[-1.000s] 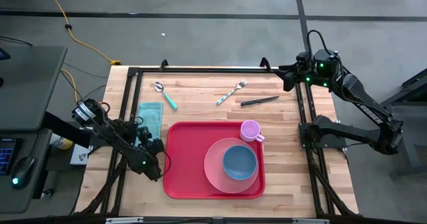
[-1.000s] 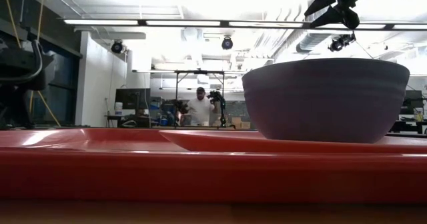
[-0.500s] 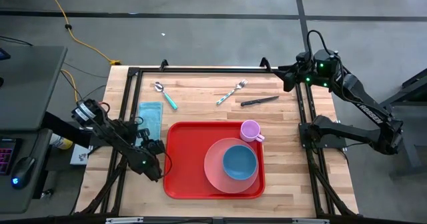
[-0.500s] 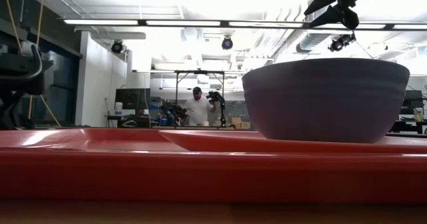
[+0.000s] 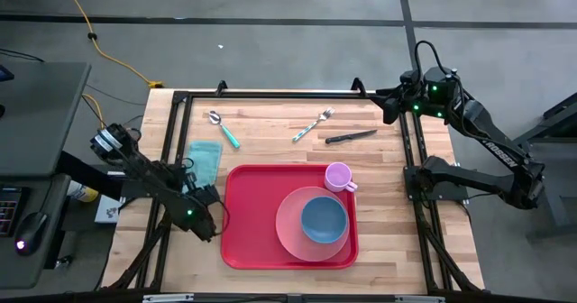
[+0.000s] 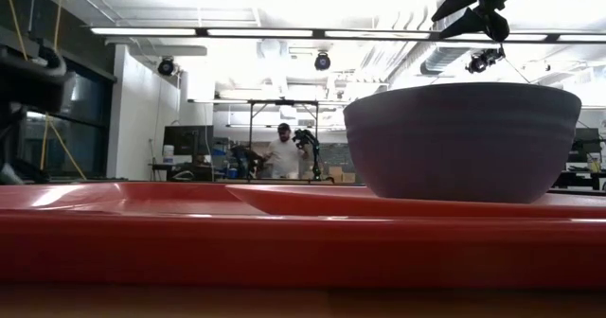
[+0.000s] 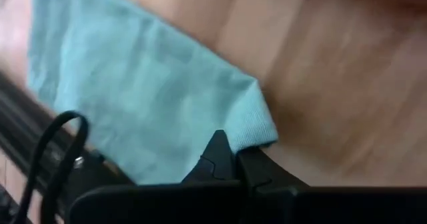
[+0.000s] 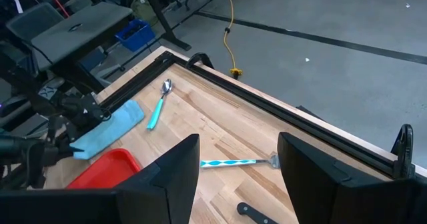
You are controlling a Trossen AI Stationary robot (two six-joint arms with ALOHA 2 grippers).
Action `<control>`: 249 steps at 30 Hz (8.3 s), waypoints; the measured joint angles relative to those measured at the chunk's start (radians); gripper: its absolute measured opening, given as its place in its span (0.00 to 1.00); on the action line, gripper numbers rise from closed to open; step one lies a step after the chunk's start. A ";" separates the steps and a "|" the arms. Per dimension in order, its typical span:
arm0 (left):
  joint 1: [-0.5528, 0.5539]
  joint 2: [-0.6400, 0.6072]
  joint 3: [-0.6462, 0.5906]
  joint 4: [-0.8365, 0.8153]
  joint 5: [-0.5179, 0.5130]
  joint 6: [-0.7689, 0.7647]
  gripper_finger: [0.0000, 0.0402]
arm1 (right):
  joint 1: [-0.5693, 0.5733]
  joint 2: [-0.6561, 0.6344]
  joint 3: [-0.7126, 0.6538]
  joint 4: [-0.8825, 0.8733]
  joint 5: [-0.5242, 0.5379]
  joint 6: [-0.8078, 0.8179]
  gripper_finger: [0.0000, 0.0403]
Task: Set up tray
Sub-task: Put the blue napkin on the red serving tray to the left of the pink plate, then put the black knife on the blue napkin
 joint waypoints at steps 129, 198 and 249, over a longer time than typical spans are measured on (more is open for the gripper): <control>0.258 0.136 0.253 1.021 0.337 0.497 0.39 | 0.000 0.001 0.000 -0.039 -0.025 -0.135 0.45; 0.884 -0.253 0.842 -0.239 -0.420 1.244 0.21 | 0.146 0.344 0.018 0.610 -0.021 0.060 0.45; 0.900 -0.291 0.841 -0.265 -0.263 1.461 0.21 | 0.208 0.982 0.286 -0.404 0.093 -0.863 0.45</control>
